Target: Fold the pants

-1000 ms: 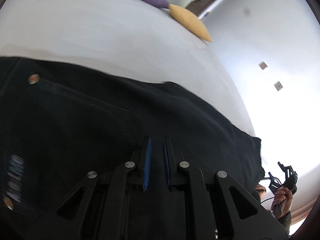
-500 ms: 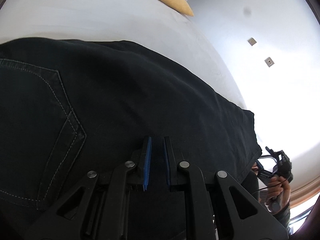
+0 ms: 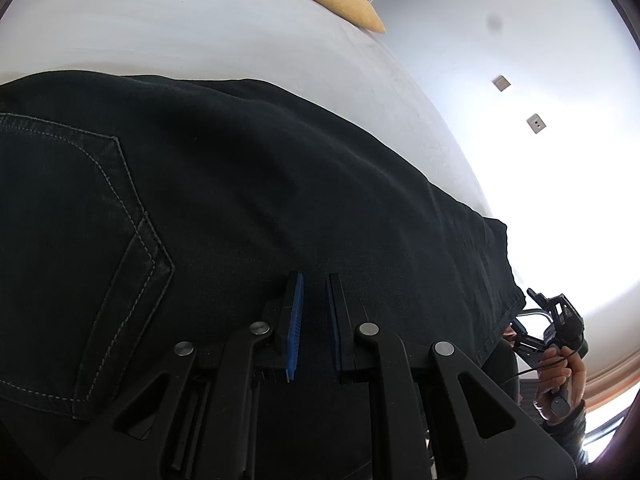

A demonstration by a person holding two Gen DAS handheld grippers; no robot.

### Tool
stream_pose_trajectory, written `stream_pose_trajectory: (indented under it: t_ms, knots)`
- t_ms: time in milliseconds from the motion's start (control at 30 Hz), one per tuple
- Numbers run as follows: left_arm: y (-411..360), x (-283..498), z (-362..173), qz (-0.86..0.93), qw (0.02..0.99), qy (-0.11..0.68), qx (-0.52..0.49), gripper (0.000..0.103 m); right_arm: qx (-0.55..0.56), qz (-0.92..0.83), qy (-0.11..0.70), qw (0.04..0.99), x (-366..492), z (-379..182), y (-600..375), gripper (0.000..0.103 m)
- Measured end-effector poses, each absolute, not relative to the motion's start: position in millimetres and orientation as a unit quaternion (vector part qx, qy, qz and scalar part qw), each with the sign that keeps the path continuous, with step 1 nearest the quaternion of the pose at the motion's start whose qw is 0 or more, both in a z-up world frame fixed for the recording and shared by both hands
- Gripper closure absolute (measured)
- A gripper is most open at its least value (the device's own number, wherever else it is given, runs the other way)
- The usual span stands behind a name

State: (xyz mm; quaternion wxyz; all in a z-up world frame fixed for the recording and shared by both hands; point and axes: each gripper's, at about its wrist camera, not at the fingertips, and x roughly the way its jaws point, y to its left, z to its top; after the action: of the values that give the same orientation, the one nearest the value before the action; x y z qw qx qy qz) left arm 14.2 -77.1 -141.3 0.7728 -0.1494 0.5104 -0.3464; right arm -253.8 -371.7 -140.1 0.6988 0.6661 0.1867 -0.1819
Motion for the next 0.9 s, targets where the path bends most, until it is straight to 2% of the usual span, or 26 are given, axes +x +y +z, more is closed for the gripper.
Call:
stream_pose_trajectory:
  t_ms: [200, 433, 500, 567, 667, 733, 900]
  knots:
    - [-71, 17, -143, -0.349, 0.771, 0.51, -0.152, 0.092, 0.703, -0.145, 0.103, 0.688, -255, -157, -372, 0.048]
    - [-69, 17, -143, -0.348, 0.771, 0.511, -0.151, 0.092, 0.696, -0.133, 0.084, 0.7, -232, -162, -367, 0.051]
    - [-69, 17, -143, -0.349, 0.771, 0.511, -0.151, 0.092, 0.688, -0.139, 0.09, 0.707, -224, -162, -369, 0.058]
    - [-68, 17, -143, -0.349, 0.771, 0.51, -0.153, 0.092, 0.682, -0.143, 0.097, 0.711, -218, -162, -371, 0.072]
    - [-67, 18, -143, -0.35, 0.77, 0.511, -0.154, 0.092, 0.679, -0.146, 0.106, 0.711, -214, -163, -373, 0.087]
    - [-65, 18, -143, -0.351, 0.769, 0.511, -0.156, 0.092, 0.666, -0.153, 0.119, 0.72, -210, -160, -372, 0.091]
    - [-62, 20, -143, -0.354, 0.765, 0.513, -0.161, 0.092, 0.633, -0.17, 0.145, 0.741, -203, -150, -369, 0.093]
